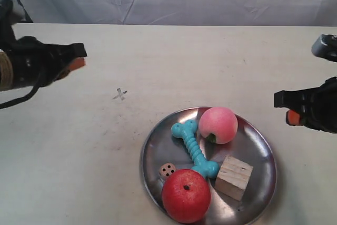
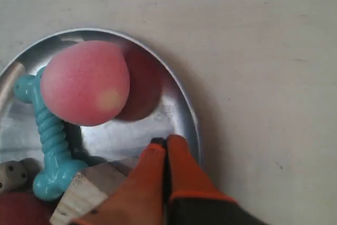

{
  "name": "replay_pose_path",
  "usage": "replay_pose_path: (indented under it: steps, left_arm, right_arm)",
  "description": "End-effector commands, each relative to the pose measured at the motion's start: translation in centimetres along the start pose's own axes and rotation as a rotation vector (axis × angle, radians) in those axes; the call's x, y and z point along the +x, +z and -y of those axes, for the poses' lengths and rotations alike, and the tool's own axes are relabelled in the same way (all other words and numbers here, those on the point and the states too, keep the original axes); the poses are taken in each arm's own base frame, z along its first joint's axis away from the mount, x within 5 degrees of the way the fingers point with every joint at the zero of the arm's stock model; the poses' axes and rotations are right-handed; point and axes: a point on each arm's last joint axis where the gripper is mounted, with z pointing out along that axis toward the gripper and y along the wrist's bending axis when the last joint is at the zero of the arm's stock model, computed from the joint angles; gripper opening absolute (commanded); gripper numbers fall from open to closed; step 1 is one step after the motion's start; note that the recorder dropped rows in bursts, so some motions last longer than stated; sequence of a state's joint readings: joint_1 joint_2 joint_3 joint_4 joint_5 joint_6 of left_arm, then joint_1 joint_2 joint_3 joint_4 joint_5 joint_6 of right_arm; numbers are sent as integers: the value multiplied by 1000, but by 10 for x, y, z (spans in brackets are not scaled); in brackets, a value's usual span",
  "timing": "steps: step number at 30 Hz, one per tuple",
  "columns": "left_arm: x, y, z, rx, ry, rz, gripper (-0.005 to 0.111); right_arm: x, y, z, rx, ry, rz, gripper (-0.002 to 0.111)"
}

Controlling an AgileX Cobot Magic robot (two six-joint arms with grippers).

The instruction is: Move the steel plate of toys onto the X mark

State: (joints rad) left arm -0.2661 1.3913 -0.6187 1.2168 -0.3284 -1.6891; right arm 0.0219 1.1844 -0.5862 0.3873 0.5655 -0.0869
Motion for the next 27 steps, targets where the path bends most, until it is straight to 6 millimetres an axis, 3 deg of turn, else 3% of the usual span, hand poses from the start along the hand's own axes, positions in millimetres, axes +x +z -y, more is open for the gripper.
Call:
replay_pose_path:
  steps: [1, 4, 12, 17, 22, 25, 27]
  left_arm:
    - [12, 29, -3, 228, -29, -391, 0]
    - [18, 43, -10, 338, -99, -510, 0]
    - [41, 59, -22, 391, -194, -642, 0]
    - [40, 65, -29, 309, -180, -609, 0]
    - [7, 83, -51, 16, -24, -378, 0]
    - [-32, 89, -63, -182, 194, -188, 0]
    - [-51, 87, -59, -209, 315, -126, 0]
  right_arm:
    - [-5, 14, 1, -19, -4, -95, -1]
    - [-5, 20, 7, -6, 20, -138, -1]
    - [-3, 17, 28, -15, 93, -200, -1]
    - [-7, 22, 29, -19, 120, -166, -1]
    - [-10, 23, 28, -27, 144, -131, -1]
    - [-9, 23, 26, -42, 151, -146, -1]
    - [-7, 22, 25, -52, 133, -168, -1]
